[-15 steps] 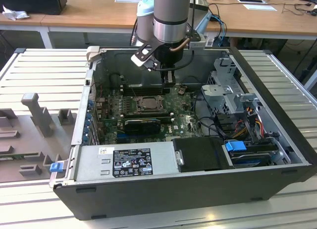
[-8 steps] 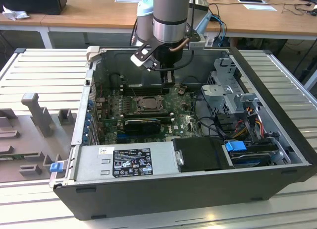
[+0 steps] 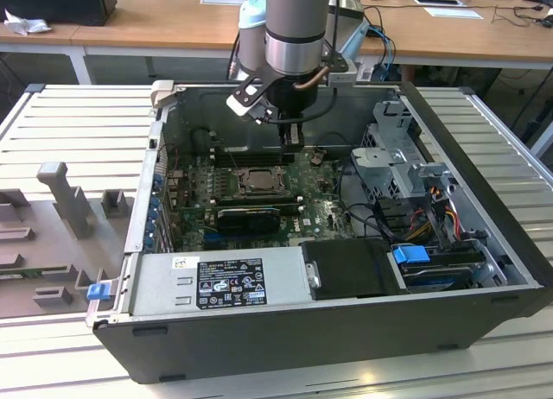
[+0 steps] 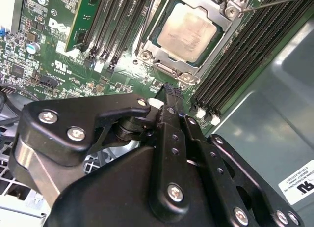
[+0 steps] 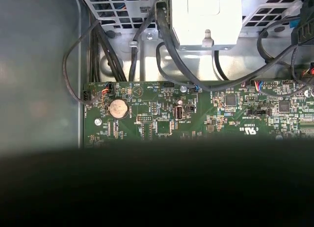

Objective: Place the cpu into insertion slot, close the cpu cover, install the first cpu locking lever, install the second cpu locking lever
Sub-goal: 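Close the cpu cover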

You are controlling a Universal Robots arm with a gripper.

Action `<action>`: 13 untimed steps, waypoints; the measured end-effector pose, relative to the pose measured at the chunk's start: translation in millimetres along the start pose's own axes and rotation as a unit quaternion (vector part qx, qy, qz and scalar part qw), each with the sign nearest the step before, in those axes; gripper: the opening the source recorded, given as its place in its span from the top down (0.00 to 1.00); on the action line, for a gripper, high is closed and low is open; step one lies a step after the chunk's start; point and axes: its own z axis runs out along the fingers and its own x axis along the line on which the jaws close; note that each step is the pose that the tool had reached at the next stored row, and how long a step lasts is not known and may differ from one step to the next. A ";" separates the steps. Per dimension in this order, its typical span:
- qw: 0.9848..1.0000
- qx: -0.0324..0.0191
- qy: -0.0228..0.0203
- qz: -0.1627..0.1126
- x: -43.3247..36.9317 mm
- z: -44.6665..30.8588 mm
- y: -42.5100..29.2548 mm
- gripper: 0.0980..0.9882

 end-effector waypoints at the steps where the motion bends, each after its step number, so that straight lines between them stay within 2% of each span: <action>1: 1.000 0.000 0.000 0.000 0.0 -0.1 -0.6 0.99; 8: 1.000 0.000 0.001 0.000 -0.2 1.9 -5.6 0.99; 11: 1.000 0.000 0.001 0.000 -0.3 7.4 -7.4 0.99; 13: 1.000 0.000 0.001 0.000 -0.6 12.3 -12.9 0.99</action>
